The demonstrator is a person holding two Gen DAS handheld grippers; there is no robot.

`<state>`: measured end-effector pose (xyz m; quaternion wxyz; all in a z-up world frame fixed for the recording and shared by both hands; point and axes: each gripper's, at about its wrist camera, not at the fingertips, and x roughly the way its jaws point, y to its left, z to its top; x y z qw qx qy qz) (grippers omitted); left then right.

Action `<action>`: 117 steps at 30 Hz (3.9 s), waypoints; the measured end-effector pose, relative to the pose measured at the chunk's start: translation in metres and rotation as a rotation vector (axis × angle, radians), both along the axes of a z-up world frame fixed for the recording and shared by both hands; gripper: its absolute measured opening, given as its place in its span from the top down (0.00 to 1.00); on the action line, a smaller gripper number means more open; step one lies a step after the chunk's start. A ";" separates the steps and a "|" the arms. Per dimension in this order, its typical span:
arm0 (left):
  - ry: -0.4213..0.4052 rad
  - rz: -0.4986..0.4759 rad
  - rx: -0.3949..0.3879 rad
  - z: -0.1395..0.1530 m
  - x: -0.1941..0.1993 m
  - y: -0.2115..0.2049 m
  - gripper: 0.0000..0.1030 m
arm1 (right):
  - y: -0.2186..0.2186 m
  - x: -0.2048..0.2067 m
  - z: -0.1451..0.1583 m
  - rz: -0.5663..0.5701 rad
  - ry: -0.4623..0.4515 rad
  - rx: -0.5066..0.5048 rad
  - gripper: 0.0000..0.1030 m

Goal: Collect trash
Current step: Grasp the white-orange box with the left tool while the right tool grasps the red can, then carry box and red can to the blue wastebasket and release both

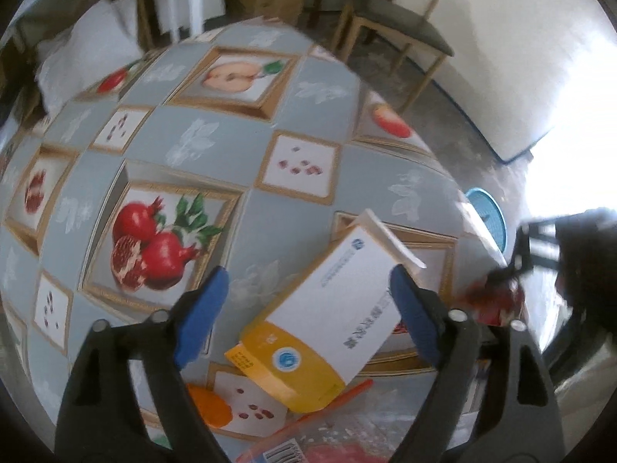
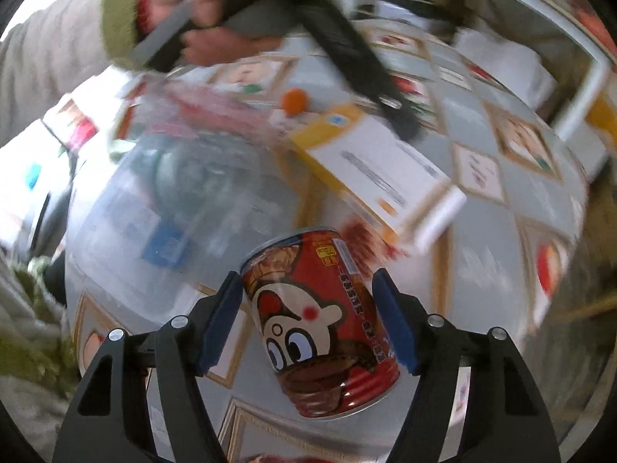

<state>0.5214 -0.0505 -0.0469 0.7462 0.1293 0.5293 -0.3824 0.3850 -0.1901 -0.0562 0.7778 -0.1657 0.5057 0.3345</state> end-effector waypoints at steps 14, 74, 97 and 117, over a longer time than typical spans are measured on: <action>-0.231 -0.395 0.346 -0.044 -0.054 -0.068 0.12 | -0.062 -0.017 -0.005 -0.377 0.063 0.186 0.35; -0.221 0.388 -0.385 0.123 -0.266 0.061 0.30 | -0.072 -0.060 -0.008 -0.665 0.180 0.353 0.37; -0.025 -0.040 -0.313 0.068 -0.283 -0.246 0.30 | -0.383 -0.343 -0.031 -1.424 -0.060 0.902 0.38; 0.135 -0.080 -0.212 -0.035 -0.287 -0.418 0.16 | -0.501 -0.355 -0.212 -1.838 0.178 0.697 0.23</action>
